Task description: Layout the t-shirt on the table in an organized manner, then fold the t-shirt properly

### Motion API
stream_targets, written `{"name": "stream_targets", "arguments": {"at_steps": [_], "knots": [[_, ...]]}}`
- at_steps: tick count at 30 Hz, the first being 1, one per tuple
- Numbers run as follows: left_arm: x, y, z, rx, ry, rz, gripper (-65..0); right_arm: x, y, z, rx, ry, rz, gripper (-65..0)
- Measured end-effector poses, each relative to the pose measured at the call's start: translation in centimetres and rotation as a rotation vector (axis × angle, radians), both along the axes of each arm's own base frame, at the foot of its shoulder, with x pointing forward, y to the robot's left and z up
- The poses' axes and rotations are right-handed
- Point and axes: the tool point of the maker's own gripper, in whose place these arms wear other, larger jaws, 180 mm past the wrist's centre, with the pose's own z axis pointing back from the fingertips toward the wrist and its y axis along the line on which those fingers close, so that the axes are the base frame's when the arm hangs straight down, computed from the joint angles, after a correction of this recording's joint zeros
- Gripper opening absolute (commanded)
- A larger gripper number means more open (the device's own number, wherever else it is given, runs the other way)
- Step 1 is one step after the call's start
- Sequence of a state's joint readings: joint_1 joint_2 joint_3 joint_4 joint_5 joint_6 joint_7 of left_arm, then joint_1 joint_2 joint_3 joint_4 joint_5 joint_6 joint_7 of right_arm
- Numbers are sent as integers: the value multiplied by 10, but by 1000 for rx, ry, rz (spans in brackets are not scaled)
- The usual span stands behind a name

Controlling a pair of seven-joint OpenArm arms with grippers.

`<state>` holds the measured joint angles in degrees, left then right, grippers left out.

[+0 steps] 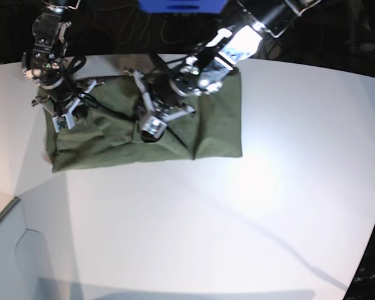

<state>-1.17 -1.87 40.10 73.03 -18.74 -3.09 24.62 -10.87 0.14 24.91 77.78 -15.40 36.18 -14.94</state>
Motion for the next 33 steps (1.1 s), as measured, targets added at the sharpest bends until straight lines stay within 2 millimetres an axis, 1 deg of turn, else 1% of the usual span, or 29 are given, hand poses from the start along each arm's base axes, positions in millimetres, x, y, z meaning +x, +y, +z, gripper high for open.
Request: {"name": "stream_targets", "arguments": {"at_steps": [2, 4, 6, 8, 10, 11, 13, 15, 18, 20, 21, 23, 25, 27, 30, 33], "knots": [[-10, -18, 2, -2, -9, -65, -649, 0, 0, 0, 0, 0, 0, -650], [-20, -31, 6, -12, -19, -110, -649, 0, 0, 0, 0, 0, 0, -650], [-24, -36, 14, -29, -24, -125, -649, 0, 0, 0, 0, 0, 0, -650], [-21, -36, 32, -65, -63, -121, -649, 0, 0, 0, 0, 0, 0, -650], [-14, -32, 55, -103, -123, -125, -649, 0, 0, 0, 0, 0, 0, -650], [-10, -26, 64, -109, -152, -121, -649, 0, 0, 0, 0, 0, 0, -650], [0, -4, 74, -100, -195, -97, -649, 0, 0, 0, 0, 0, 0, -650], [10, 24, 76, -80, -208, -38, -649, 0, 0, 0, -1, 1, 1, -650], [33, 78, 69, -26, -206, 108, -649, 0, 0, 0, -1, 1, 0, -650], [46, 110, 64, 3, -202, 205, -649, 0, 0, 0, 0, 1, 1, -650], [50, 124, 63, 11, -201, 243, -649, 0, 0, 0, -1, 1, 0, -650], [55, 141, 61, 25, -198, 296, -649, 0, 0, 0, -1, 1, 0, -650], [57, 146, 50, 39, -178, 308, -649, 0, 0, 0, -1, 1, 0, -650], [56, 143, 37, 57, -141, 297, -649, 0, 0, 0, -1, 1, 1, -650], [70, 123, 28, 41, -120, 298, -649, 0, 0, 0, -1, 1, 0, -650], [85, 107, 15, 34, -77, 312, -649, 0, 0, 0, 1, 0, 0, -650]]}}
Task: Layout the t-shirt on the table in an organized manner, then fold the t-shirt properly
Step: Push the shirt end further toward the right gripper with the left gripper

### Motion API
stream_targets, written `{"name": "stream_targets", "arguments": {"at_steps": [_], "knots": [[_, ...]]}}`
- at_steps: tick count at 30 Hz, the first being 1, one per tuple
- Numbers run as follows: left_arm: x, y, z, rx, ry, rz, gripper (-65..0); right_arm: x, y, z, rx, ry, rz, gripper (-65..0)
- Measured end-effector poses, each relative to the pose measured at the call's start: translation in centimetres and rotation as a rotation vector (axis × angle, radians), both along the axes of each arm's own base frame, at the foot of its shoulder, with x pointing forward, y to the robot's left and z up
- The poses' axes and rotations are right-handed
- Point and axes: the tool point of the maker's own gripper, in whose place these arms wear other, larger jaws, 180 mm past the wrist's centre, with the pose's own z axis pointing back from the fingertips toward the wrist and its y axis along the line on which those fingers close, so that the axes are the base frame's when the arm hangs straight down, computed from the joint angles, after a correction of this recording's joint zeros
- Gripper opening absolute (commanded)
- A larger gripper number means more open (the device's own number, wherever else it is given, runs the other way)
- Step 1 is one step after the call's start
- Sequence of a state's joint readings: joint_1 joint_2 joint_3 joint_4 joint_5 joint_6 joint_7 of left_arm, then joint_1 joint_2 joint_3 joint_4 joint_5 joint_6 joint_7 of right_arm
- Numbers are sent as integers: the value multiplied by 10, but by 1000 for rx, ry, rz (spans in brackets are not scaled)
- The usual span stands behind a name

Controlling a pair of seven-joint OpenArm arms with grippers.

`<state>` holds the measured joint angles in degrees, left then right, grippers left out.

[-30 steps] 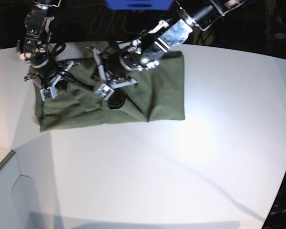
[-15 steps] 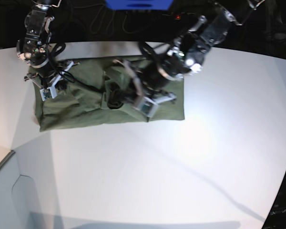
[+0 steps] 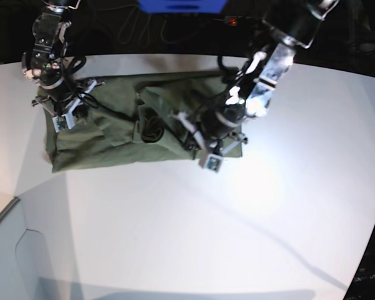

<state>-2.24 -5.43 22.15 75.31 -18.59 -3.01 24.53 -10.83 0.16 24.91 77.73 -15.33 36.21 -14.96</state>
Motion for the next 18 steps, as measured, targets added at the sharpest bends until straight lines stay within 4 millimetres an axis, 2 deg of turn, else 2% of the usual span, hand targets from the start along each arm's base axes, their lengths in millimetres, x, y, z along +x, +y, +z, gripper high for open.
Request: {"name": "stream_targets", "arguments": {"at_steps": [4, 8, 10, 15, 16, 18], "knots": [[13, -21, 0, -34, 18, 11, -649, 0, 0, 0, 1, -1, -1, -650], [34, -51, 29, -101, -39, -2, -649, 0, 0, 0, 0, 0, 0, -650], [41, -60, 32, -115, -40, -2, -649, 0, 0, 0, 2, -1, -1, -650], [29, -63, 16, -109, 17, 2, -649, 0, 0, 0, 1, 0, -1, -650], [27, -62, 20, -117, 11, 4, -649, 0, 0, 0, 2, -1, -1, -650], [24, -60, 38, -151, -40, 15, -649, 1, 0, 0, 0, 0, 0, -650]]}}
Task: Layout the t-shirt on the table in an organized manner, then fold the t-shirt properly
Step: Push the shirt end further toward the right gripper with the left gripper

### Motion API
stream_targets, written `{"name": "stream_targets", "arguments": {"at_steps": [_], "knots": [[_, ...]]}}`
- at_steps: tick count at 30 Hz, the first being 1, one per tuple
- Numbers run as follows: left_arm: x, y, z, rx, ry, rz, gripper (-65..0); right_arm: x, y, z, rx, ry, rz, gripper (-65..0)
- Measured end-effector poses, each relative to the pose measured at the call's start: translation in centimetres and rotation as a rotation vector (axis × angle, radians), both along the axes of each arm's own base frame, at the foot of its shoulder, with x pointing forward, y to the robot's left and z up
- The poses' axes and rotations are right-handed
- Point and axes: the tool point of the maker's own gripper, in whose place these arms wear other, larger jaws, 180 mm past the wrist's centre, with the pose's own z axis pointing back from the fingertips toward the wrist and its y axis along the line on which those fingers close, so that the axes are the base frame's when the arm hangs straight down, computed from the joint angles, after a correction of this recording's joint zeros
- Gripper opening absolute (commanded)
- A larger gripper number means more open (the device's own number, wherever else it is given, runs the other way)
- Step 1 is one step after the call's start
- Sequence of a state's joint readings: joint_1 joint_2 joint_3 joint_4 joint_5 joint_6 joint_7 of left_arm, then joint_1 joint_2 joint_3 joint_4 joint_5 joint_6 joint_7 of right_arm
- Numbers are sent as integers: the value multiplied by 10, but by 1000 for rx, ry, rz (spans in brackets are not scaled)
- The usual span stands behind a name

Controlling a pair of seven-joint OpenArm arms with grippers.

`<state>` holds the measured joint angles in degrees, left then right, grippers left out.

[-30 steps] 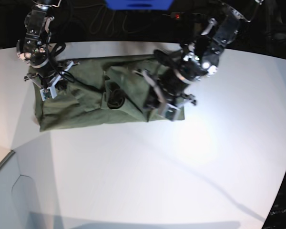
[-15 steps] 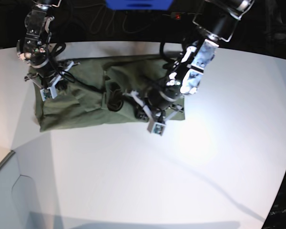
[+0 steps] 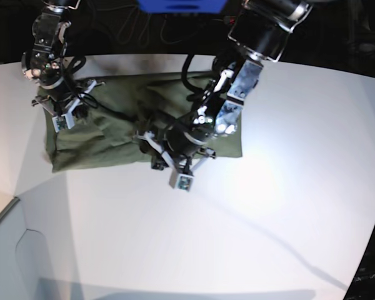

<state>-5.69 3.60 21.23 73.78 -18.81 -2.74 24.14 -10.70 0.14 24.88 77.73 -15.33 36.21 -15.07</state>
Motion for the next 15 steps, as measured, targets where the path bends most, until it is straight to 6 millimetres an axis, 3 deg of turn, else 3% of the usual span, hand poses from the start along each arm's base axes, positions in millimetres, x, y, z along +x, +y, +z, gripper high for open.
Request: {"name": "stream_targets", "arguments": {"at_steps": [3, 6, 8, 11, 15], "knots": [[-7, 15, 29, -37, -77, 7, -649, 0, 0, 0, -1, -1, 1, -650], [-14, 55, 38, 2, -118, 77, -649, 0, 0, 0, -1, -1, 1, -650], [-23, 69, 37, 21, -118, 86, -649, 1, 0, 0, -3, 2, 2, -650], [-38, 73, 20, 43, -73, 70, -649, 1, 0, 0, -5, 3, 2, -650], [-56, 67, -28, 96, 48, 37, -649, 2, 0, 1, -2, 0, 1, -650]]}}
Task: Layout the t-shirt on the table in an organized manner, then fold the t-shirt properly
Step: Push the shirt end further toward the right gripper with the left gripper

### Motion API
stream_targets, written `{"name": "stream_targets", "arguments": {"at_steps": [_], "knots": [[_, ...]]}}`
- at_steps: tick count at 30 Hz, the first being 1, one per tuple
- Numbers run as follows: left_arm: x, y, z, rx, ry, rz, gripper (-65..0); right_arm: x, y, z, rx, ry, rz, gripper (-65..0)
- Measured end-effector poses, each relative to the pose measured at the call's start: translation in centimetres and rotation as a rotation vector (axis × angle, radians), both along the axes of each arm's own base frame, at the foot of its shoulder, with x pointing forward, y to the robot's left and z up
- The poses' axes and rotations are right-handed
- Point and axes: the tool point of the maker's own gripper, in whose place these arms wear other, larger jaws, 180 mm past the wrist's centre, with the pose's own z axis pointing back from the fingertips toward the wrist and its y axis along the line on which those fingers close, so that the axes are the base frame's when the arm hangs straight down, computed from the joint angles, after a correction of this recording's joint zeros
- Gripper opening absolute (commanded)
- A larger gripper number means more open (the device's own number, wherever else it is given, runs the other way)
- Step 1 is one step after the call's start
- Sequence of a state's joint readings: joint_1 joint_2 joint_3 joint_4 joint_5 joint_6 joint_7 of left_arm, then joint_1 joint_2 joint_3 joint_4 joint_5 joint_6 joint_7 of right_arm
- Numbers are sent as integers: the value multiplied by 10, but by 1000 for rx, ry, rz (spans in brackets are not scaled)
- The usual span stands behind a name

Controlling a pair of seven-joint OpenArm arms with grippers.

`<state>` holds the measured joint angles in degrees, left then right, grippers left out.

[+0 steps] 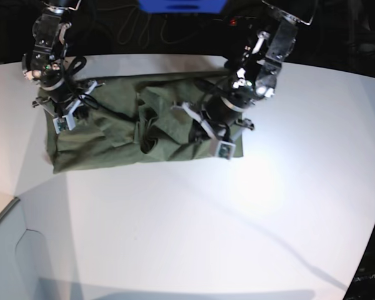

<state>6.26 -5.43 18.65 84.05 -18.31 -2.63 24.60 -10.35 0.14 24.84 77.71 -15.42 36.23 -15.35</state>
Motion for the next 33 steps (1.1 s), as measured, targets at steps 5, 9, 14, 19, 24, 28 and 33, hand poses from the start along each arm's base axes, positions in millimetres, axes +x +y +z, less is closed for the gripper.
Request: {"name": "stream_targets", "arguments": {"at_steps": [5, 9, 14, 19, 24, 28, 33], "knots": [[-32, -51, -37, 53, 83, -210, -649, 1, 0, 0, -5, 2, 2, -650], [-37, -88, -51, 82, 109, -312, -649, 2, 0, 0, -1, -2, 0, -650], [-49, -124, -55, 72, 117, -383, -649, 2, 0, 0, -2, -1, 0, -650], [-71, -140, -53, 75, 116, -464, -649, 2, 0, 0, -2, 0, 1, -650], [-66, -120, -51, 99, 98, -459, -649, 2, 0, 0, 0, -2, -1, -650], [-60, -104, -48, 123, 71, -455, -649, 2, 0, 0, -3, 0, 1, -650], [-44, -94, -17, 83, 0, -421, -649, 2, 0, 0, -2, -2, 0, -650]]}}
